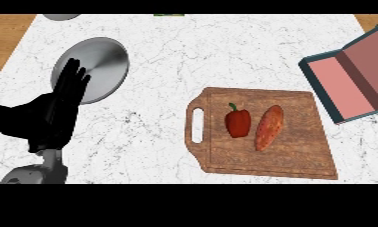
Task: Pick the sweet potato from the cutting board and place it in the cardboard box
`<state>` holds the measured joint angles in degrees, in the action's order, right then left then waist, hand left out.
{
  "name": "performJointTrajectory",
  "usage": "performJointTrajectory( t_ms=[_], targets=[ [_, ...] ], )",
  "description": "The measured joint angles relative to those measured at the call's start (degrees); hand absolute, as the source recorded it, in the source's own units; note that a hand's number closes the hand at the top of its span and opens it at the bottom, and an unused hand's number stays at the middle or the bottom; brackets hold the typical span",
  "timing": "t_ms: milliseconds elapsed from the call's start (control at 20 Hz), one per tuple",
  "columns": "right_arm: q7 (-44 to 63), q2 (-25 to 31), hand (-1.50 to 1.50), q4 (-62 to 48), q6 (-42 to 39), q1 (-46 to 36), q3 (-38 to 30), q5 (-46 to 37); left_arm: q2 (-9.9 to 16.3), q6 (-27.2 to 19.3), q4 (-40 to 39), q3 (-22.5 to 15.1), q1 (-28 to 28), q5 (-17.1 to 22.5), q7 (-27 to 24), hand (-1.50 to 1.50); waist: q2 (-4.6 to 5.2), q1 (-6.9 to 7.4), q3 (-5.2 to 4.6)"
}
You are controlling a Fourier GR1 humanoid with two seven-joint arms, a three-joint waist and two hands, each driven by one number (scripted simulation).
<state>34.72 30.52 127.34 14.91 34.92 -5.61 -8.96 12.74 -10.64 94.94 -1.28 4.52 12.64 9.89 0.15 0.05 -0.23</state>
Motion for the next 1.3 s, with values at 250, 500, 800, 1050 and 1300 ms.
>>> performJointTrajectory(
  t_ms=[250,500,800,1050,1300],
  targets=[
    [15.63,2.11,-1.50,6.30,-3.97,-8.23,1.23,1.63,-0.50,-0.16,0.72,0.05,0.28,-0.50,0.68,0.00,-0.03,0.36,0.10],
    [24.11,1.04,-1.50,7.05,-5.34,-18.96,4.60,0.20,-1.10,-0.41,1.02,0.20,1.67,-1.14,2.35,0.00,-0.05,0.41,0.15],
    [27.57,-1.41,-1.50,2.72,-6.55,-26.85,9.46,-5.05,-1.29,0.95,-1.70,1.57,2.18,-1.36,0.36,0.00,-0.05,0.37,0.16],
    [27.82,-5.22,-1.50,-1.03,-6.82,-28.91,11.51,-7.53,-1.89,1.01,-1.12,1.69,1.64,-1.76,0.88,0.00,-0.11,0.20,0.20],
    [27.51,-9.63,-1.50,-5.63,-6.65,-31.63,13.71,-11.54,-2.64,1.30,-0.32,1.42,0.63,-2.41,0.93,0.00,-0.14,0.18,0.20]
  ],
)
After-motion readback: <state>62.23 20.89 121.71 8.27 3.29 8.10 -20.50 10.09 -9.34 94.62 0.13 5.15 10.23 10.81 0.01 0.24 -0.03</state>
